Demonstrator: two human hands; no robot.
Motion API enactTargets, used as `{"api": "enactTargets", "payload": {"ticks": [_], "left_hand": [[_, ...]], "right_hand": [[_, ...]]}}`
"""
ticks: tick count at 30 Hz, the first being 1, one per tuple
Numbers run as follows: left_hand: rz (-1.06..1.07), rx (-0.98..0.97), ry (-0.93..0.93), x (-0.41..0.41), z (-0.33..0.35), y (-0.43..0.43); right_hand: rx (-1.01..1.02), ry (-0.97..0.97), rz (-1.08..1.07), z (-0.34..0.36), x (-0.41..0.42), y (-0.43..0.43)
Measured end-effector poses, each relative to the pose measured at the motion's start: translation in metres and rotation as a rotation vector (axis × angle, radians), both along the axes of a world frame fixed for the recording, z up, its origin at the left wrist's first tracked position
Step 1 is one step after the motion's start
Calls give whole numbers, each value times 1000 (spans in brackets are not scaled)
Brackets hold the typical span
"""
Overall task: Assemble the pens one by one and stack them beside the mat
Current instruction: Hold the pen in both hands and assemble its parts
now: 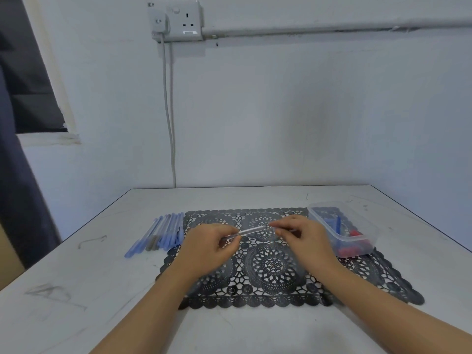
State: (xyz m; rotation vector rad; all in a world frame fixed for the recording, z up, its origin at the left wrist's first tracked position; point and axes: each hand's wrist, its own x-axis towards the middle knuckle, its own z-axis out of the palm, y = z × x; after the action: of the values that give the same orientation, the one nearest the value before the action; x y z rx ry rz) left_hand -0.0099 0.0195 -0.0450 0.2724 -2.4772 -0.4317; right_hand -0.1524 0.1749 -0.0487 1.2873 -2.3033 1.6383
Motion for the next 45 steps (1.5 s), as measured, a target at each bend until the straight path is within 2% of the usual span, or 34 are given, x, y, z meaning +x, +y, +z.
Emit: {"api": "enactTargets", "payload": {"ticks": [5,12,20,25,33,40,45], "left_hand": [[-60,7,26,-2,-2,1],[-69,-41,31,-5,-5,0],[-88,-12,36,-5,-7,1],[-98,110,67,-7,-9,4],[-152,103,94,-4,-7,5],[-144,46,106,-4,-6,5],[-184,16,118,-2,-5,4]], "right_hand": [[-95,-70,39,3,3,1],[-92,-102,85,1,3,-1],[-203,-351,160,2,3,-2],[-291,-468,206,3,4,-1],[-198,-226,234,1,2,0],[-226,-220,289,-5,-1,0],[-87,125,231,-11,-7,3]]}}
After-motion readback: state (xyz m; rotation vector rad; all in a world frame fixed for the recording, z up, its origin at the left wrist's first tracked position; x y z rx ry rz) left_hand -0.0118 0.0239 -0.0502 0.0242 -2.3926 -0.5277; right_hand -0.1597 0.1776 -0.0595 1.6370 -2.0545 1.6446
